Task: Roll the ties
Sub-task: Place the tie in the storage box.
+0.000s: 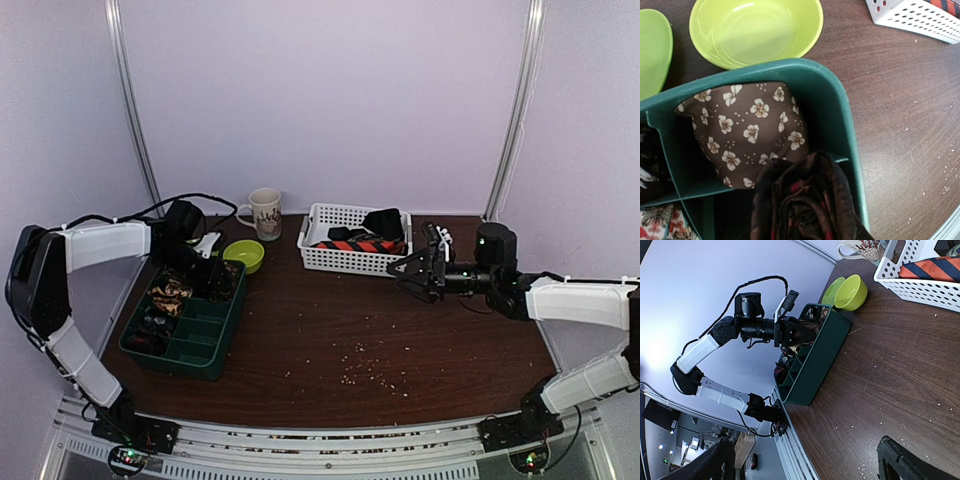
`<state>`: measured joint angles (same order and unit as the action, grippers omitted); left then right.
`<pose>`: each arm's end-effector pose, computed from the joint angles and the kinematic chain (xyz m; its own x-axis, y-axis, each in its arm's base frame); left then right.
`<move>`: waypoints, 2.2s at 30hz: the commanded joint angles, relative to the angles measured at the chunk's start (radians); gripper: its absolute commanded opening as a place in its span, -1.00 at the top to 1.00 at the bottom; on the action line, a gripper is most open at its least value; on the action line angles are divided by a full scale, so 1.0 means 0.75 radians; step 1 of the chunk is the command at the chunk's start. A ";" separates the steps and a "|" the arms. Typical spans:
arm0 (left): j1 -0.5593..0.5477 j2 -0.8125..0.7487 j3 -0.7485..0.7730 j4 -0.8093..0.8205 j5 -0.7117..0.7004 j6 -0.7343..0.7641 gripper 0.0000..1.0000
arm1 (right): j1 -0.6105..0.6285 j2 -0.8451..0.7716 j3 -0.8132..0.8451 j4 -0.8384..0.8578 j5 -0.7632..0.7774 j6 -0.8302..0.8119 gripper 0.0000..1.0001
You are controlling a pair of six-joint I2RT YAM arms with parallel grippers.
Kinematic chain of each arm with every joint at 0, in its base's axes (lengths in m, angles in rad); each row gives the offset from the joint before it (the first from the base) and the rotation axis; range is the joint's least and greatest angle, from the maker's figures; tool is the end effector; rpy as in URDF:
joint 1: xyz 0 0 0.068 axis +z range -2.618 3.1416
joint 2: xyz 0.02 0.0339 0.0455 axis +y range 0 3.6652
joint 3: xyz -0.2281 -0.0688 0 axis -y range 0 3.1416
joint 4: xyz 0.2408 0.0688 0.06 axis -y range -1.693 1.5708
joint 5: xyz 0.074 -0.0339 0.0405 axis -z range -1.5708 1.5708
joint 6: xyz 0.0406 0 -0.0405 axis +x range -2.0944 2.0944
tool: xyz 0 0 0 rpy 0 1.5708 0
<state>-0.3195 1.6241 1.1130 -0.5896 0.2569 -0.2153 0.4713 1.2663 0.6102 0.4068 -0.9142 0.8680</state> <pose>0.3033 -0.1112 0.1748 -0.9151 0.0851 -0.3941 0.2227 0.9215 -0.3181 0.2302 0.1534 0.2074 -0.8754 0.0767 -0.4773 -0.4535 0.2117 0.8658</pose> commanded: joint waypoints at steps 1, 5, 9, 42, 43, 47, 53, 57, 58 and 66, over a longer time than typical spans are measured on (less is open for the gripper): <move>0.013 0.068 -0.004 0.017 -0.031 0.014 1.00 | -0.004 -0.003 0.005 0.052 -0.017 0.006 -0.99; 0.014 0.112 -0.003 -0.043 -0.067 0.014 1.00 | -0.004 0.001 0.008 0.049 -0.018 0.004 -0.99; 0.023 0.135 -0.019 -0.071 -0.155 0.003 1.00 | -0.005 0.010 0.012 0.047 -0.018 0.000 -0.99; -0.010 0.152 0.072 -0.141 -0.373 -0.066 -0.15 | -0.005 0.032 0.005 0.086 -0.007 0.051 -0.99; -0.015 0.149 0.075 -0.146 -0.376 -0.068 -0.16 | -0.005 0.032 0.006 0.085 -0.006 0.051 -0.99; -0.034 0.116 0.076 -0.156 -0.379 -0.077 -0.19 | -0.004 0.030 0.002 0.086 -0.009 0.049 -0.99; -0.062 0.064 0.092 -0.185 -0.393 -0.084 -0.36 | -0.005 0.039 0.000 0.094 -0.006 0.054 -0.99; -0.069 0.044 0.084 -0.186 -0.393 -0.091 -0.38 | -0.004 0.048 0.001 0.109 -0.009 0.062 -0.99; -0.071 0.038 0.083 -0.188 -0.395 -0.093 -0.39 | -0.003 0.048 0.000 0.109 -0.010 0.063 -0.99; -0.075 0.010 0.073 -0.208 -0.415 -0.088 -0.28 | -0.005 0.051 -0.004 0.109 -0.012 0.062 -0.99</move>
<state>-0.3683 1.6684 1.1542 -0.7300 -0.0418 -0.2764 0.4713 1.2976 0.6102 0.4488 -0.9199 0.9131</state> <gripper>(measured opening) 0.668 0.995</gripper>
